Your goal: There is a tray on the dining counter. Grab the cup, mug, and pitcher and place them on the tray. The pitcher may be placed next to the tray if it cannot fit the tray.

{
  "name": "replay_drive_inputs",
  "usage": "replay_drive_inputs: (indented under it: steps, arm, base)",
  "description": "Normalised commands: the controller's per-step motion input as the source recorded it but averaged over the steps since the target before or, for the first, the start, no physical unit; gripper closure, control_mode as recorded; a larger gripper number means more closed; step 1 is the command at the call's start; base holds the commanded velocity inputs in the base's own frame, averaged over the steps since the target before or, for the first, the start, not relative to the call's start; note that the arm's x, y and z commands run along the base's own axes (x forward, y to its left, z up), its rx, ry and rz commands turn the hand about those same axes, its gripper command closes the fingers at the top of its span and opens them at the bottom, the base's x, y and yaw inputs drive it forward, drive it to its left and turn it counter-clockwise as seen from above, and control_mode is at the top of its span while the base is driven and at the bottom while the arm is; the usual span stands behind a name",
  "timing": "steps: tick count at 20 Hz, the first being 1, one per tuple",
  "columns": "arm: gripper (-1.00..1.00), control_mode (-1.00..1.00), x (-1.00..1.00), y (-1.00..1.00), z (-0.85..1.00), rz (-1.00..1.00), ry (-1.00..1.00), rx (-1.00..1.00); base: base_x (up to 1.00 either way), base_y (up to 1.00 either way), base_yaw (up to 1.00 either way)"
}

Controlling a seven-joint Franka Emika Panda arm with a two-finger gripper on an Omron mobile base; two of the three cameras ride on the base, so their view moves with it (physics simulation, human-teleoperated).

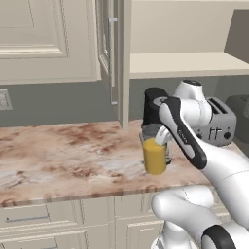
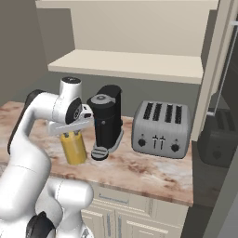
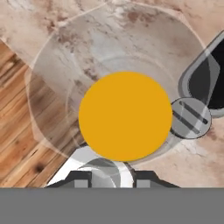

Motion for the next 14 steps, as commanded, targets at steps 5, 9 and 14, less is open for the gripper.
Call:
replay_drive_inputs:
  steps: [5,9,14]
  arm:
    - [1.0,-1.0,-0.33,-0.27,0.26,-0.13,-0.05,0.0]
    - [1.0,-1.0,-0.13,-0.17,0.31,-0.14,-0.08,0.0]
    - [1.0,-1.0,-0.02,-0.09,0.44,-0.13,-0.04,0.0]
  base:
    - [0.0,0.0,0.0]
    - [0.0,0.0,0.0]
    - [0.0,0.0,0.0]
